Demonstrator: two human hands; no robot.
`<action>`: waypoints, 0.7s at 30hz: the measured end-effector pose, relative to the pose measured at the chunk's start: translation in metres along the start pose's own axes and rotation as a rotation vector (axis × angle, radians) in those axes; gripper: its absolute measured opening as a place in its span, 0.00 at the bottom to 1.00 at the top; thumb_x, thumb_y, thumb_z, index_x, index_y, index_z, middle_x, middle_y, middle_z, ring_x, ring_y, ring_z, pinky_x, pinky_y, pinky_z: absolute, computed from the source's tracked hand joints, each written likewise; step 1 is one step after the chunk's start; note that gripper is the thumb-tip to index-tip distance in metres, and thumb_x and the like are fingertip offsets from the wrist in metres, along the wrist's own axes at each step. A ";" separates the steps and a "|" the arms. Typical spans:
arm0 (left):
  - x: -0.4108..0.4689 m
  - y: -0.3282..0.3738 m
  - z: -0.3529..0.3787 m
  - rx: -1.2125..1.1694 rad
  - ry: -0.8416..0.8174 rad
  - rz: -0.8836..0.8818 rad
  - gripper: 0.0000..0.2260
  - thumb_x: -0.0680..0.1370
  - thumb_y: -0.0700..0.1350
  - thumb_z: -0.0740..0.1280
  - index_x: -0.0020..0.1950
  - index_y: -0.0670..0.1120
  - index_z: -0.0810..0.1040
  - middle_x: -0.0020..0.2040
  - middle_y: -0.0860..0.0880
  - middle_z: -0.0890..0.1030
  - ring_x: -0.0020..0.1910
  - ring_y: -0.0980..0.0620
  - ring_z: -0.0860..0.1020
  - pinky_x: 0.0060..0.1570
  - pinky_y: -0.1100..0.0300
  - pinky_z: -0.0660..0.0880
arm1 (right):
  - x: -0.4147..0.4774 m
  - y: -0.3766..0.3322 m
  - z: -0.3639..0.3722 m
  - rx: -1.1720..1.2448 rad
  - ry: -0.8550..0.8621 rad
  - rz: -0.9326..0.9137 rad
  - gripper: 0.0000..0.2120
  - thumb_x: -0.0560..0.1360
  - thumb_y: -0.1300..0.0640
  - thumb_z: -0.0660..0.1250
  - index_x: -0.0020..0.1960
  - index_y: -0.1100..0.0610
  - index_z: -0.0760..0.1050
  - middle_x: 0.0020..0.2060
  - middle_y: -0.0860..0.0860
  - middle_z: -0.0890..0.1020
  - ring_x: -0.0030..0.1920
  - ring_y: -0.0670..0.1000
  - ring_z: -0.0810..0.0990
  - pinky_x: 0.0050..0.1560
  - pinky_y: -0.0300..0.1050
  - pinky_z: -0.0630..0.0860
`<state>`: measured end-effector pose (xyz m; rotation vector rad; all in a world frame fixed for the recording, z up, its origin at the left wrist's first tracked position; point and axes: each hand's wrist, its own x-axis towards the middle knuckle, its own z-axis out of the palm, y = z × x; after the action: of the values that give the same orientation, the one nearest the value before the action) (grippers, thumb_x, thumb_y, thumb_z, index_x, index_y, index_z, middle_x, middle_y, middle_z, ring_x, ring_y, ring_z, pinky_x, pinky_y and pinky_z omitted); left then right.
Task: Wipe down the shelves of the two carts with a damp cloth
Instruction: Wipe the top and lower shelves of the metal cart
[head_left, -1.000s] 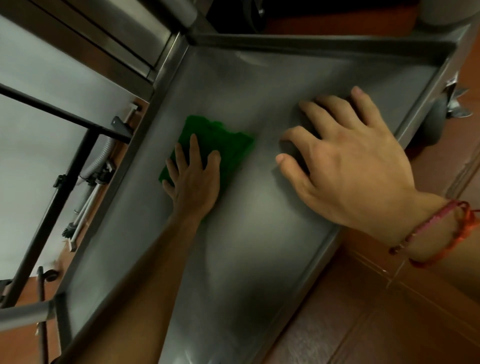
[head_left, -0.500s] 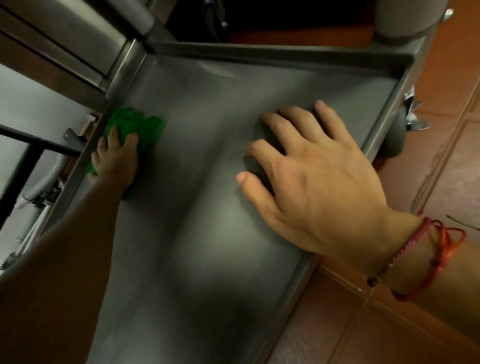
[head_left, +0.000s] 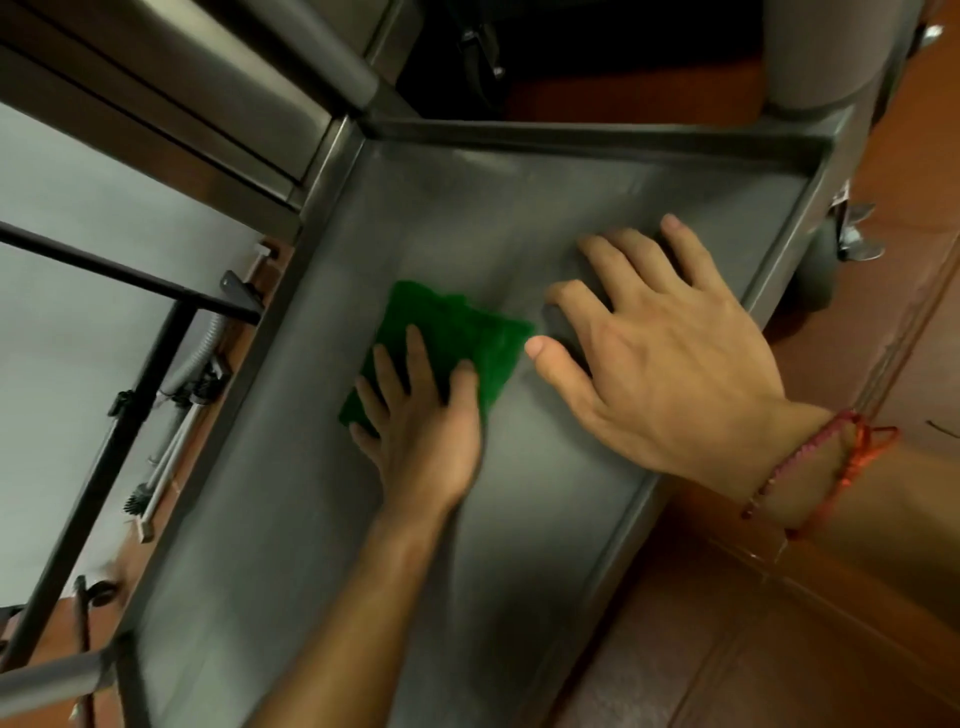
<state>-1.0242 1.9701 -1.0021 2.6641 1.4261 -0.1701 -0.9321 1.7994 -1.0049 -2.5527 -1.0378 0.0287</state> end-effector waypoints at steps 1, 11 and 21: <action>-0.017 0.001 0.002 0.012 -0.021 0.012 0.31 0.79 0.65 0.47 0.80 0.60 0.43 0.82 0.52 0.44 0.80 0.47 0.43 0.76 0.41 0.42 | 0.000 0.000 0.000 -0.003 0.001 0.004 0.31 0.82 0.38 0.42 0.64 0.56 0.74 0.70 0.63 0.71 0.72 0.63 0.66 0.77 0.62 0.52; -0.099 0.011 0.013 0.024 -0.073 0.104 0.36 0.66 0.68 0.37 0.74 0.67 0.30 0.80 0.55 0.35 0.78 0.50 0.34 0.74 0.41 0.36 | 0.001 0.000 0.002 0.053 0.074 0.028 0.34 0.82 0.35 0.41 0.69 0.56 0.71 0.70 0.62 0.70 0.73 0.62 0.65 0.77 0.61 0.52; 0.003 0.027 -0.006 -0.053 -0.047 0.021 0.29 0.80 0.63 0.51 0.79 0.62 0.43 0.82 0.53 0.43 0.80 0.47 0.40 0.74 0.36 0.39 | -0.001 0.005 0.006 0.125 0.182 -0.006 0.28 0.83 0.38 0.46 0.67 0.56 0.73 0.65 0.60 0.75 0.69 0.61 0.69 0.77 0.60 0.54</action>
<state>-1.0001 1.9584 -0.9952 2.6143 1.3685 -0.1895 -0.9308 1.7976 -1.0118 -2.3894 -0.9436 -0.1334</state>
